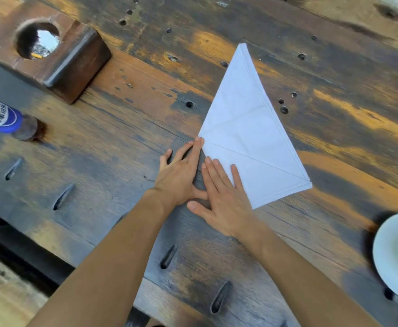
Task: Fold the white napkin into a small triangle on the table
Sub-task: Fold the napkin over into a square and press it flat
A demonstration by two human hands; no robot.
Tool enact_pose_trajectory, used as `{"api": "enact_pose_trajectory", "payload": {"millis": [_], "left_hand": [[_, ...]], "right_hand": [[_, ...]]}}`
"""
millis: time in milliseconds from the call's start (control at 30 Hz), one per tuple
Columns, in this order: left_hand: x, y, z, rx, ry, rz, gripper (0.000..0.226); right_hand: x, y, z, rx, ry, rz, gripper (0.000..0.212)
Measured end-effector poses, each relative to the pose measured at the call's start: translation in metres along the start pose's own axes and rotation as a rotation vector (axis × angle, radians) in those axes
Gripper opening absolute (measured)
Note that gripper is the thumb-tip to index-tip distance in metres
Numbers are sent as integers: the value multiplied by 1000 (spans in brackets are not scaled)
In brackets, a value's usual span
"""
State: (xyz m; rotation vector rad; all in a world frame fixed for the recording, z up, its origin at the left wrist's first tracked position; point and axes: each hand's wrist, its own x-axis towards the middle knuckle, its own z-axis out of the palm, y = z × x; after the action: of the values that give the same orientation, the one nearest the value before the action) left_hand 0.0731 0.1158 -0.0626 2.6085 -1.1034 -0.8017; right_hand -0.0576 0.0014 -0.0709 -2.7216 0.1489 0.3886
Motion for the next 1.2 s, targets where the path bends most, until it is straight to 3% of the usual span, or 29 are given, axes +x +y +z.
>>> {"api": "enact_pose_trajectory", "payload": {"millis": [300, 933, 1000, 1200], "left_hand": [[5, 2, -3, 46, -10, -58, 155], [7, 4, -5, 86, -6, -66, 154], [7, 3, -5, 82, 4, -49, 149], [7, 19, 1, 81, 21, 76, 101]], "right_hand": [[-47, 4, 13, -53, 29, 37, 99], [-102, -2, 19, -111, -30, 87, 98], [-103, -8, 16, -97, -34, 92, 99], [-119, -51, 33, -84, 38, 105, 102]]}}
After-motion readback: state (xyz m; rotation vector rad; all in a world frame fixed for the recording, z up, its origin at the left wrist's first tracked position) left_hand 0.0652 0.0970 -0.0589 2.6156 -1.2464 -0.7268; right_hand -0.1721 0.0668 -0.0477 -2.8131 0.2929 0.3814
